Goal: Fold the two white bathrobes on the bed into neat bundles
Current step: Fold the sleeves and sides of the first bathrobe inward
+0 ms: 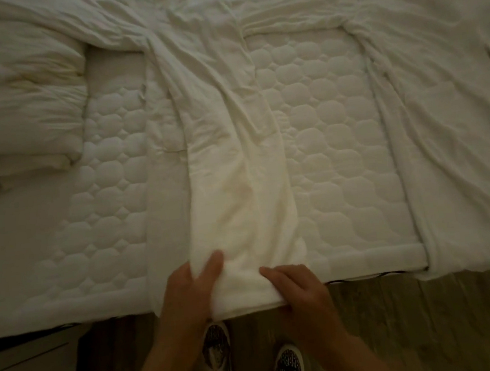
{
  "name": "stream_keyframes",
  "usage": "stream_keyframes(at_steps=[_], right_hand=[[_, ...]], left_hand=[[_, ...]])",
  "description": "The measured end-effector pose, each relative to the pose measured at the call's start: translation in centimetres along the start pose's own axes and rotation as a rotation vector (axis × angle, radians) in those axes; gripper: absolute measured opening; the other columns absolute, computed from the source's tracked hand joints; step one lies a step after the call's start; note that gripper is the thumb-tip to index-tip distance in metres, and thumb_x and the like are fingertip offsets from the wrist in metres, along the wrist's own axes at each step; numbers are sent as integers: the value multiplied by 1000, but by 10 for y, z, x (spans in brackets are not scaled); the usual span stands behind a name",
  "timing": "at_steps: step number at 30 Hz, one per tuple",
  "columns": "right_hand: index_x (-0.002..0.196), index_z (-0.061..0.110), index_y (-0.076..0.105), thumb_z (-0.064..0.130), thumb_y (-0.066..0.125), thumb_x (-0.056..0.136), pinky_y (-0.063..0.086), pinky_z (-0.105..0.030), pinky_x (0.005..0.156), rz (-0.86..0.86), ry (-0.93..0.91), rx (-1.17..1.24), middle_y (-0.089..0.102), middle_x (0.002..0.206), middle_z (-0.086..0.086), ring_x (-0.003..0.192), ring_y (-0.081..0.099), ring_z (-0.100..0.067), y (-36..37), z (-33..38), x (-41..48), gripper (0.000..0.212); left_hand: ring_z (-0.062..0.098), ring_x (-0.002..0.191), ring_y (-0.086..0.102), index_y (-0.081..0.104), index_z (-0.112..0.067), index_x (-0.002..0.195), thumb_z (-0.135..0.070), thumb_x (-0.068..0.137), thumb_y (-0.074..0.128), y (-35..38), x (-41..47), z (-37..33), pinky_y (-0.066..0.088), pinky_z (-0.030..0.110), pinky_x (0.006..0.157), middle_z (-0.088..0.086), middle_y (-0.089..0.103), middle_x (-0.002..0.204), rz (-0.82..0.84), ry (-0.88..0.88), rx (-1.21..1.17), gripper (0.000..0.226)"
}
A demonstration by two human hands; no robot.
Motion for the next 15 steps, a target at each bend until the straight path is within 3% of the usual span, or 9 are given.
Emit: stream_keyframes(at_steps=[2, 5, 7, 9, 10, 12, 15], right_hand=[[120, 14, 70, 16, 89, 70, 53, -26, 81, 83, -63, -4, 72, 107, -2, 94, 63, -17, 25, 13, 4, 54], [114, 18, 71, 17, 85, 72, 56, -29, 82, 242, -119, -56, 74, 105, 3, 92, 66, -17, 68, 22, 3, 44], [101, 21, 72, 17, 82, 67, 58, -33, 83, 363, -136, -131, 73, 100, 4, 89, 67, -19, 94, 17, -2, 36], [90, 25, 72, 24, 78, 60, 59, -35, 80, 444, -91, -186, 70, 95, 7, 86, 65, -18, 111, 11, -6, 31], [88, 27, 71, 29, 77, 61, 59, -35, 79, 429, -45, -196, 70, 93, 9, 84, 65, -16, 110, 8, -6, 28], [94, 27, 71, 34, 78, 65, 58, -34, 81, 324, 6, -193, 70, 93, 9, 84, 66, -16, 97, 8, -3, 31], [118, 30, 62, 43, 85, 60, 42, -40, 92, 245, 69, -253, 63, 115, -1, 106, 58, -23, 76, 2, -5, 64]], left_hand=[[30, 92, 73, 73, -15, 94, -40, 88, 74, -36, 12, 23, 58, 46, 85, 8, 78, 94, -52, -77, -21, 26], [34, 96, 69, 70, -11, 95, -34, 94, 66, -76, 36, 63, 57, 40, 76, 10, 73, 96, -127, -134, 65, 23], [34, 99, 68, 70, -8, 112, -50, 82, 74, -88, 51, 84, 58, 43, 81, 13, 72, 107, -124, -131, 177, 52], [28, 97, 69, 70, -13, 118, -72, 56, 81, -95, 73, 99, 59, 46, 86, 10, 73, 112, -83, -108, 262, 87], [25, 97, 69, 69, -17, 116, -71, 53, 83, -93, 81, 99, 58, 46, 87, 7, 73, 112, -50, -98, 307, 84], [22, 98, 67, 67, -25, 112, -64, 68, 79, -92, 96, 90, 57, 43, 87, 1, 72, 111, -26, -91, 392, 60], [21, 99, 64, 61, -26, 118, -63, 78, 72, -87, 116, 66, 53, 35, 79, -6, 64, 106, -56, -26, 427, 56]])
Point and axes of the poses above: each hand's wrist, its own x-axis towards the middle knuckle, its own y-axis out of the palm, z = x × y, the point moved 7 cm from there along x, towards the middle knuckle
